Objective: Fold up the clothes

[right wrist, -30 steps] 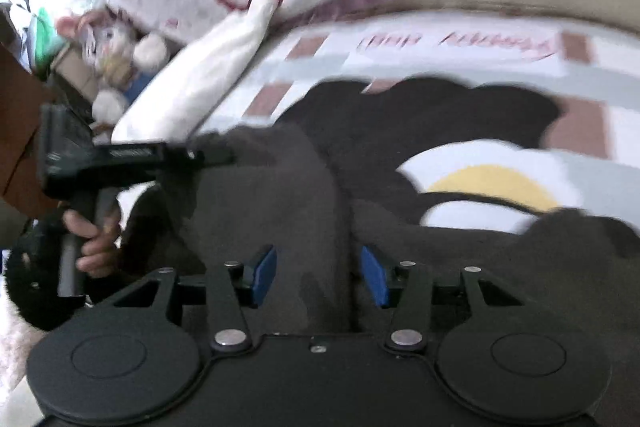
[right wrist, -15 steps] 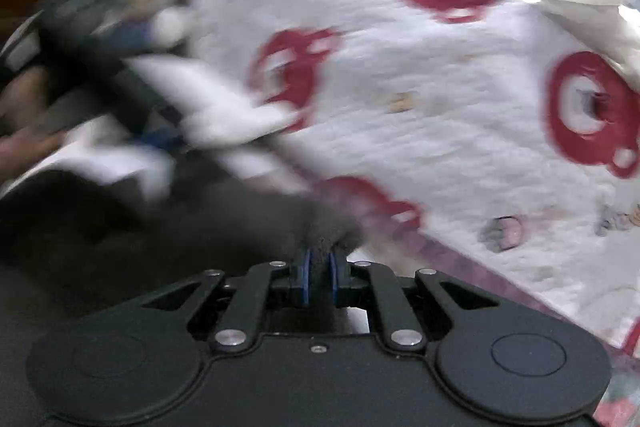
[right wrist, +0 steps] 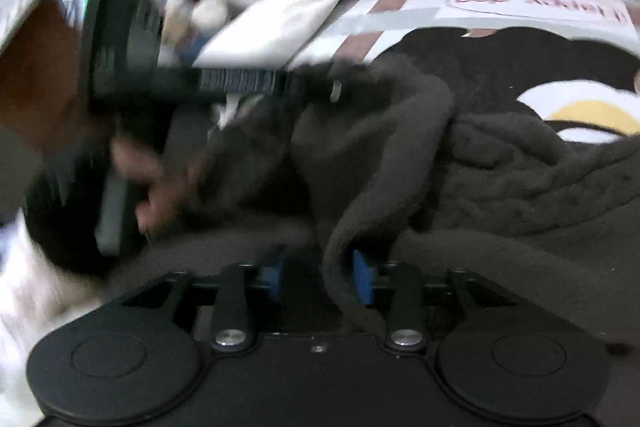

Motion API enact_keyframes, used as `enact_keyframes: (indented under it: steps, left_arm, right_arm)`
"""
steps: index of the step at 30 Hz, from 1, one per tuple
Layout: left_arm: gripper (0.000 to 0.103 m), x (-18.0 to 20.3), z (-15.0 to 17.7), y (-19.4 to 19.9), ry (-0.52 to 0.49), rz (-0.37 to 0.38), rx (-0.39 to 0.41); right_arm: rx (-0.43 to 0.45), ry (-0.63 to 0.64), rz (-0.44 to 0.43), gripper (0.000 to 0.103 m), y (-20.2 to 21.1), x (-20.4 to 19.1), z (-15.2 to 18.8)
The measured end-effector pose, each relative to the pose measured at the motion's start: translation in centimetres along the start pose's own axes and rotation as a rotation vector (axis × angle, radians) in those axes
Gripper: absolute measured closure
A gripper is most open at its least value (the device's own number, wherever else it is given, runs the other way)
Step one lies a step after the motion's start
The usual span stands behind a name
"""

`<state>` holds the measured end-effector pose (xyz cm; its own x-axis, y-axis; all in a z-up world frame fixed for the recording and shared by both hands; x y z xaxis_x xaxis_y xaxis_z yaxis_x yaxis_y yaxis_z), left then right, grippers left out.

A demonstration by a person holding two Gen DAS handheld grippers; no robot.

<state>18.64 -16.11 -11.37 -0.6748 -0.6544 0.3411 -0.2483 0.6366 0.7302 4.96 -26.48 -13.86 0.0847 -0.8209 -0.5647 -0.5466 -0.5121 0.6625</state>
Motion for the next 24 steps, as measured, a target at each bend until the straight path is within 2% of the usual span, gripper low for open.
enact_keyframes:
  steps: [1,3,4,5,6,8,9,12,15,18,21,24]
  left_arm:
    - [0.027,-0.7,-0.1,0.1,0.045,0.022,-0.004]
    - [0.029,-2.1,-0.2,0.7,0.137,0.082,0.006]
    - [0.03,-2.8,-0.3,1.0,0.182,0.119,0.012]
    - [0.03,-3.5,-0.5,1.4,0.228,0.157,0.018]
    - [0.03,-4.2,-0.5,1.7,0.272,0.196,0.024]
    - [0.03,-5.2,-0.7,2.3,0.33,0.25,0.031]
    - [0.03,-5.8,-0.7,2.7,0.354,0.274,0.034]
    - [0.03,-6.3,-1.1,3.9,0.374,0.324,0.053]
    - [0.027,-5.4,-1.4,4.3,0.37,0.42,0.052]
    - [0.026,-4.0,-1.1,3.6,0.341,0.484,0.018]
    - [0.026,-3.5,-0.7,3.0,0.362,0.525,-0.006]
    - [0.024,-3.5,-0.8,3.4,0.367,0.553,0.005]
  right_arm:
    - [0.025,-0.037,0.009,0.04,-0.4,0.4,-0.6]
    - [0.065,-0.096,0.046,0.04,-1.3,1.5,-1.9]
    - [0.078,-0.103,0.072,0.049,-2.0,1.9,-2.6]
    - [0.076,-0.081,0.079,0.063,-2.9,1.9,-3.3]
    - [0.093,-0.046,0.077,0.088,-3.3,1.4,-3.6]
    - [0.143,0.031,0.099,0.089,-3.7,-0.1,-4.4]
    - [0.181,0.112,0.162,0.089,-3.4,-1.5,-4.6]
    - [0.27,0.457,0.387,0.089,-3.1,-6.2,-4.2]
    - [0.287,0.697,0.53,0.089,-3.0,-9.3,-2.2]
    - [0.295,0.769,0.586,0.089,-2.9,-10.2,-1.0]
    - [0.301,0.851,0.682,0.09,-3.4,-10.5,-0.8]
    - [0.301,0.885,0.767,0.091,-3.5,-10.3,-1.2]
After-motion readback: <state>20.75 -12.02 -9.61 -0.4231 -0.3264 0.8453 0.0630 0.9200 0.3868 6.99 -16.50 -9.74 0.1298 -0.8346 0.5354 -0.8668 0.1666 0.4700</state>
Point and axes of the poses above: each gripper's, at about its wrist camera, not at the fingertips, and y roughly against the way its jaws point, x to its right, z to its underside, the point moved 3 cm from there along -y, roughly the way its jaws point, and after that the axes turned 2 degrees about -y, right-handed, at the moved point
